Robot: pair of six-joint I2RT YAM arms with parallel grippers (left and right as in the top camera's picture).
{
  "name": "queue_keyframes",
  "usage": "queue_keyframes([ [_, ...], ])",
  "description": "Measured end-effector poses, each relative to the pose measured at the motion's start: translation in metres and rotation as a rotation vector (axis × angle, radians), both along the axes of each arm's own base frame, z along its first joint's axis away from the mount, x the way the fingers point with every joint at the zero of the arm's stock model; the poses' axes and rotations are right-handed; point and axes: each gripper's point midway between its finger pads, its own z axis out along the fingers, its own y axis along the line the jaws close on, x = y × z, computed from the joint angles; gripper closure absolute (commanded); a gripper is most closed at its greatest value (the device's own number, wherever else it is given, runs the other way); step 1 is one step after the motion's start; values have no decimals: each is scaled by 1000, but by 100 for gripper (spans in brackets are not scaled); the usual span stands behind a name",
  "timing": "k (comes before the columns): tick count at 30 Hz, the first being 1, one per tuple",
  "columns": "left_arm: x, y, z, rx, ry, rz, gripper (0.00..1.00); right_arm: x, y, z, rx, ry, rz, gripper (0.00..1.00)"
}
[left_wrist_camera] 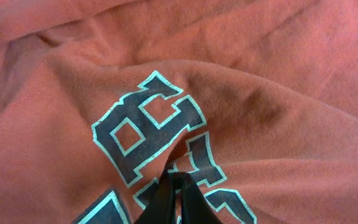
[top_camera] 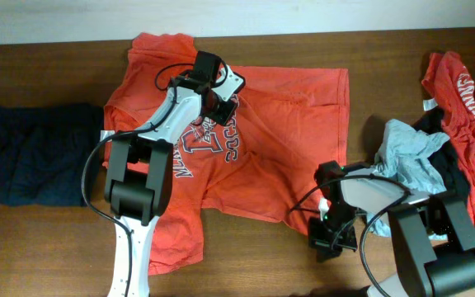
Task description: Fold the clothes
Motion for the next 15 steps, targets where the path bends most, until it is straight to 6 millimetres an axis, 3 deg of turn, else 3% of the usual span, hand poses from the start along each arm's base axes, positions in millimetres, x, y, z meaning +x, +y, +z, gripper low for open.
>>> queue_keyframes([
  [4, 0, 0, 0, 0, 0, 0, 92, 8, 3, 0, 15, -46, -1, 96],
  [5, 0, 0, 1, 2, 3, 0, 86, 13, 4, 0, 25, -76, 4, 96],
  [7, 0, 1, 2, 8, 17, -1, 76, 33, 7, 4, 52, -194, 29, 96],
  [10, -2, 3, 13, 29, 54, -1, 69, 60, 12, 25, 88, -348, 74, 96],
  [15, 6, 5, 77, 31, 43, 17, 56, 118, 17, 85, 105, -667, 118, 96],
])
